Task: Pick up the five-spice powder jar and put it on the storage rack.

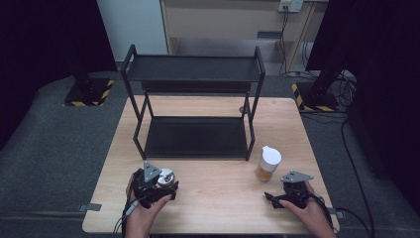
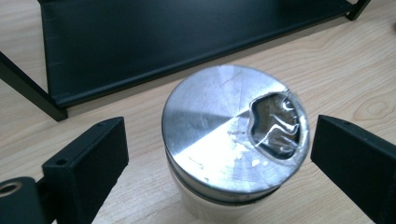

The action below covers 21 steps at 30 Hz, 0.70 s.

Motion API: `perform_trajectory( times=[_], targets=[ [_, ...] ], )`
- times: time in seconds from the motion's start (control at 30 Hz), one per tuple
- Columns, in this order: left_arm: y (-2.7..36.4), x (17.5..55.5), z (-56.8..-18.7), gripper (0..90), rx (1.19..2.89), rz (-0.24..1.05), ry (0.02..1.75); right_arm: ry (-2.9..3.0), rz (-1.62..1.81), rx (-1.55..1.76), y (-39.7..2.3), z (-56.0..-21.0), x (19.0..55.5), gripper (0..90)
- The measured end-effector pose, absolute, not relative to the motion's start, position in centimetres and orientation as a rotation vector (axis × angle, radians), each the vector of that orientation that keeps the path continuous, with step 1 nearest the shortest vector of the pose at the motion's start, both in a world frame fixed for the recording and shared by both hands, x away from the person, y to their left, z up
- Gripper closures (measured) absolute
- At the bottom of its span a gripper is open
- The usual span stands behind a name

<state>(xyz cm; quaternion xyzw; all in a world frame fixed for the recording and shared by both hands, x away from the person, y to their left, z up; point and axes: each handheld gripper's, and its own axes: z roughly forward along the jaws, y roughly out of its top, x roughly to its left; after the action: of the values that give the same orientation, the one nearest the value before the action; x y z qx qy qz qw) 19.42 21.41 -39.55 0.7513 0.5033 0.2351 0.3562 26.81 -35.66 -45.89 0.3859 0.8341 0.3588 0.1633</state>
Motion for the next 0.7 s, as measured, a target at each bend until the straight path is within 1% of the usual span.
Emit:
perform_trajectory(
  times=[0.3, 0.7],
  targets=[
    [21.5, 20.2, -40.2, 4.3, 1.968, 0.575, 1.314, 2.379, 1.023, 1.101, -35.7, -45.9, 26.8, 1.4],
    [21.1, 21.1, -41.0, 8.5, 2.009, 0.55, 1.315, 2.379, 1.024, 1.102, -35.7, -45.9, 26.8, 1.4]
  ],
)
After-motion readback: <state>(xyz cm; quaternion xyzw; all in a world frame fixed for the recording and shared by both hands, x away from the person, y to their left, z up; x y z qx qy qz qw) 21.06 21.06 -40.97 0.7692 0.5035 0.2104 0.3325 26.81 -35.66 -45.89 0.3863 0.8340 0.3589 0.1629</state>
